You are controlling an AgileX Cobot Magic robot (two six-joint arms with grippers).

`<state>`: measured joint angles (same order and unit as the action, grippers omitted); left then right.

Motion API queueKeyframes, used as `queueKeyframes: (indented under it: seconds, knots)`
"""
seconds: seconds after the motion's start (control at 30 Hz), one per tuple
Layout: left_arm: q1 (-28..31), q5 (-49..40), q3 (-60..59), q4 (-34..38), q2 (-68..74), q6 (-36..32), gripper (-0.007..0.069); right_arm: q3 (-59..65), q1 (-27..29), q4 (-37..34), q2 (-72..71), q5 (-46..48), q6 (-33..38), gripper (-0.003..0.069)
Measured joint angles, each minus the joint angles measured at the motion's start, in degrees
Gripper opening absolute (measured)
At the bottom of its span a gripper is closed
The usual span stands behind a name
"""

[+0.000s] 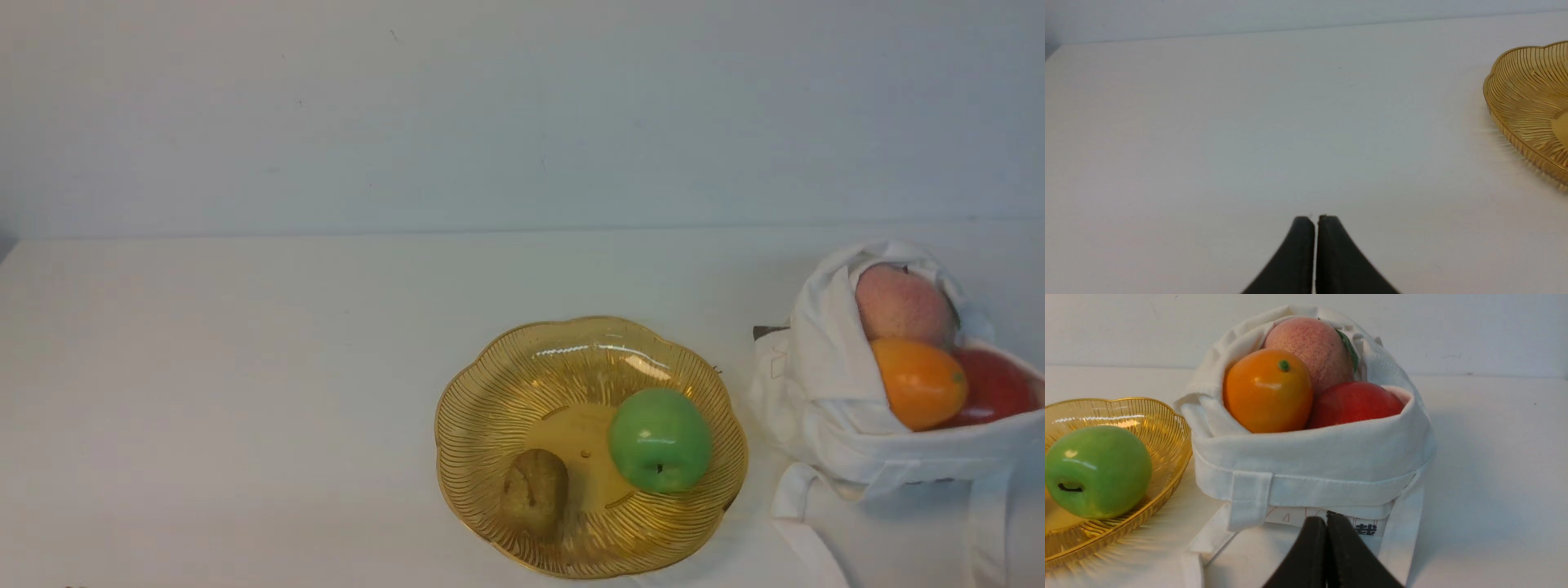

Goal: Take the fruit out of the cloth bag on the white table and place them on a plate.
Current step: 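Reach into the cloth bag and grasp the lemon with the right gripper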

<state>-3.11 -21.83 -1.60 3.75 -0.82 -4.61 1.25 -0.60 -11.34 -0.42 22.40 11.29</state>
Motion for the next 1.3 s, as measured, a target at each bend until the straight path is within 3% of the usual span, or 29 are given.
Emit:
queueKeyframes:
  seconds: [1.2, 1.3]
  knots:
    - [0.00, 0.00, 0.00, 0.00, 0.00, 0.00, -0.0008, 0.00, 0.00, 0.00, 0.00, 0.00, 0.00, -0.0013]
    - [0.00, 0.00, 0.00, 0.00, 0.00, 0.00, -0.0008, 0.00, 0.00, -2.35, 0.00, -0.28, -0.36, -0.0013]
